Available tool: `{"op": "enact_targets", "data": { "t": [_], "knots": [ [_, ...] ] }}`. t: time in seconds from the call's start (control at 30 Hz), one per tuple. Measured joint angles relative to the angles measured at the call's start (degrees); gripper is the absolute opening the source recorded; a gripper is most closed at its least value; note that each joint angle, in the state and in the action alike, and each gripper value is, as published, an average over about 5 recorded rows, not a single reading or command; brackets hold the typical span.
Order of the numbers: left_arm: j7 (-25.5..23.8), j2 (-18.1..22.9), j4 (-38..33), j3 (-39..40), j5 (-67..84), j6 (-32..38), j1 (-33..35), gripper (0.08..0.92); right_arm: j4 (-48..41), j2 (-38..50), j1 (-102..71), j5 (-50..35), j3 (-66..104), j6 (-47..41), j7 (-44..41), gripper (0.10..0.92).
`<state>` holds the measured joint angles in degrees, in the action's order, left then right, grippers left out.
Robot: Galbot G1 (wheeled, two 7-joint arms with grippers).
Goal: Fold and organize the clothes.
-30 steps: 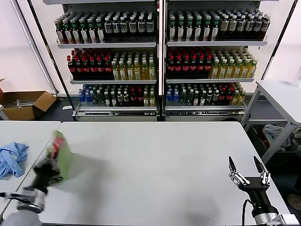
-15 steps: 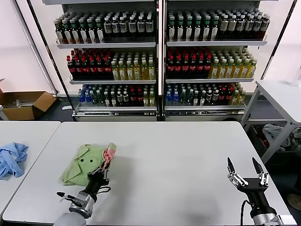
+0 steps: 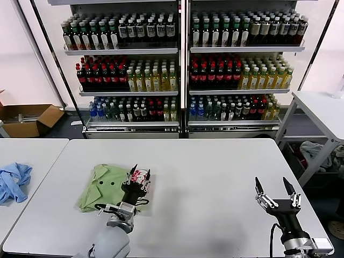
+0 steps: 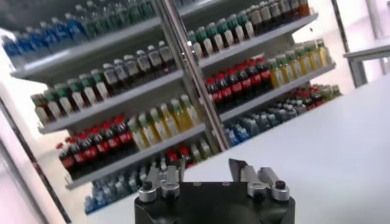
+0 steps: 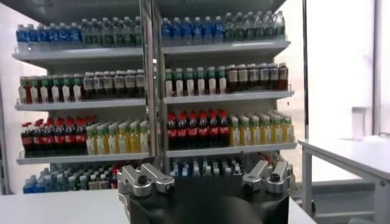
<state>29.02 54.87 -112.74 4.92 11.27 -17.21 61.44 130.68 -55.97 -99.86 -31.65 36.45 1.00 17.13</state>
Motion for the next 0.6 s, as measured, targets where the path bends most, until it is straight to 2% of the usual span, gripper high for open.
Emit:
{"op": "enact_targets", "data": {
  "t": [0.17, 0.33, 0.6],
  "knots": [
    [0.76, -0.74, -5.51, -1.74, 0.52, -1.26, 0.83, 0.701, 0.34, 0.55, 4.78, -3.08, -2.96, -5.76, 0.04, 0.823],
    [-2.99, -1.84, -11.07, -9.82, 2.61, 0.52, 6.03, 0.809, -1.15, 0.12, 14.2, -6.81, -10.43, -12.65, 1.0, 0.823],
    [-8.12, -1.32, -16.99, -21.26, 6.27, 2.86, 14.38, 0.823, -10.1, -4.14, 33.25, -12.51, -28.21, -21.04, 4.81, 0.823]
  ]
}}
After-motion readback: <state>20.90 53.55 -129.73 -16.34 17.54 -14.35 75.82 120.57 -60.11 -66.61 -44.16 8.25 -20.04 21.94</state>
